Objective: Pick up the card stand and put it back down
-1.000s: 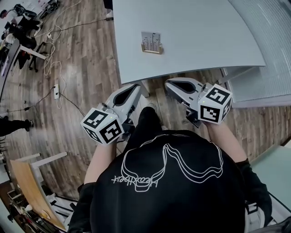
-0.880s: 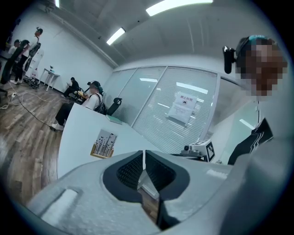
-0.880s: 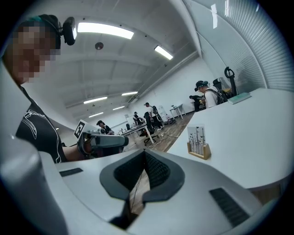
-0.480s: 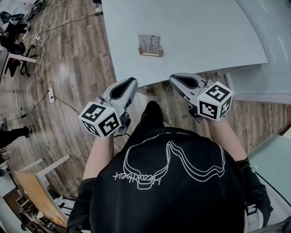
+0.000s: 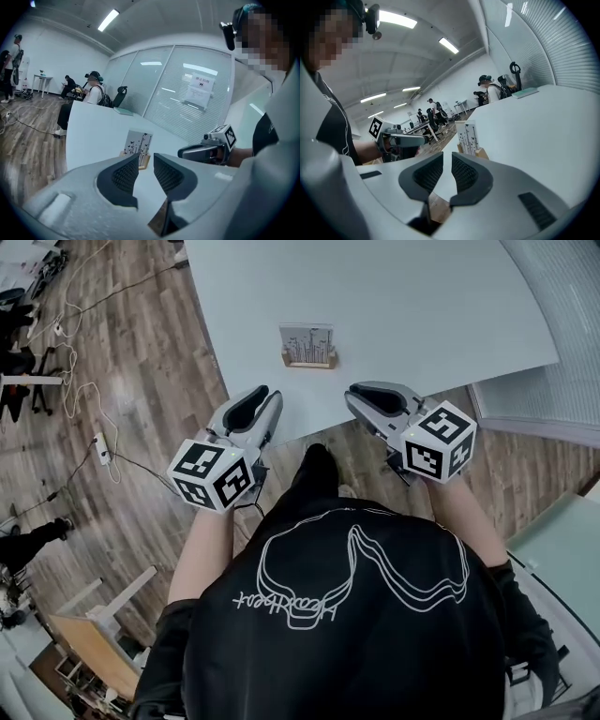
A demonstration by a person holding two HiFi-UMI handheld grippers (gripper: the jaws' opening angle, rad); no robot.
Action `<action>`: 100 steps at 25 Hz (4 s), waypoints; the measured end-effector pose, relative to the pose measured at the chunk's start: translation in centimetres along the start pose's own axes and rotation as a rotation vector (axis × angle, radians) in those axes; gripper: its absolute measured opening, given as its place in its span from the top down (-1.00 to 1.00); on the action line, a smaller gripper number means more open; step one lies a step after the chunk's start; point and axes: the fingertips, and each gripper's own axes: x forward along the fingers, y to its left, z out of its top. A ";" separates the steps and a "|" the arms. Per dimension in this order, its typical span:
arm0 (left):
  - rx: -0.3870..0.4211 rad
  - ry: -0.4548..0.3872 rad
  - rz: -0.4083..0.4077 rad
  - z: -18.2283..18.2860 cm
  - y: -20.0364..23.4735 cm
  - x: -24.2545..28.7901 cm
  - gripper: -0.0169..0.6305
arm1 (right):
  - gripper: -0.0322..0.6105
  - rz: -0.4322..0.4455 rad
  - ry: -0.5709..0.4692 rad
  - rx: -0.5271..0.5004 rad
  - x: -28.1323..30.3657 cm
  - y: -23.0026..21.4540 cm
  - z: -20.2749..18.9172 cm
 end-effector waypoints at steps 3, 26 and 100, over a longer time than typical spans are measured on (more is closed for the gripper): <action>0.014 0.049 -0.004 -0.7 1.4 1.9 0.60 | 0.63 -0.019 0.001 0.032 1.0 -1.4 0.1; 0.040 0.170 -0.066 -3.0 7.0 10.8 0.50 | 0.39 -0.201 0.089 -0.047 8.0 -9.1 -2.0; 0.074 -0.079 0.111 -0.8 -12.3 -4.3 0.58 | 0.62 -0.124 -0.054 -0.224 -7.7 5.6 0.1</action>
